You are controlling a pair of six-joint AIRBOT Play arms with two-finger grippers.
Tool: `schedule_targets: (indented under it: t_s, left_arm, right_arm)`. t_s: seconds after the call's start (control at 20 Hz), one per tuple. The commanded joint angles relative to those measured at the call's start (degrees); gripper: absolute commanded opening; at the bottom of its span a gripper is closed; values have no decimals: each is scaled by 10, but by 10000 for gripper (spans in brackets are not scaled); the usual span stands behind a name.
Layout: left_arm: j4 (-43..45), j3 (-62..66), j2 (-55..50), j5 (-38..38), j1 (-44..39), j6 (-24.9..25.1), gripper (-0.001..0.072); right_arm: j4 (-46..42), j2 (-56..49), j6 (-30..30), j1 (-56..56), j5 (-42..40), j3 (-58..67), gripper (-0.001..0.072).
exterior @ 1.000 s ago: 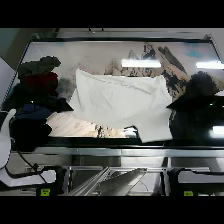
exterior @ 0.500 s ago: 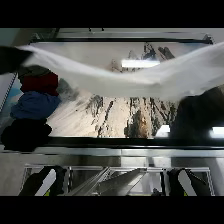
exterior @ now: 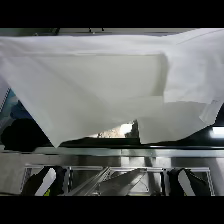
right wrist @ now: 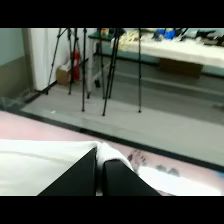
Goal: Fold the shirts.
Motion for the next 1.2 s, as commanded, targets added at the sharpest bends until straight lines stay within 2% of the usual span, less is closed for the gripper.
schedule_targets:
  t_s: [0.0,0.15,0.4,0.5,0.65,0.8,1.0,1.15]
  left_arm:
    - [2,-75,-106,-14,-54,43,13]
    - [1,-120,-226,-118,-95,102,13]
    - [1,-61,-436,-153,-127,161,13]
    - [1,-12,-497,-164,-138,160,14]
    - [2,58,-556,-157,-145,158,13]
    - [31,108,-586,-115,-145,133,13]
    - [174,120,-587,-62,-145,71,13]
    - [180,119,-600,-40,-150,68,13]
  right_arm:
    - [-15,-141,-1,68,31,-9,21]
    - [-52,-292,21,108,-10,-9,21]
    - [-39,-488,27,138,-76,-9,21]
    - [-4,-535,27,141,-111,-6,21]
    - [17,-579,41,135,-99,27,21]
    - [-16,-582,45,125,-58,40,21]
    - [-122,-580,64,101,17,37,21]
    - [-134,-582,64,103,22,30,21]
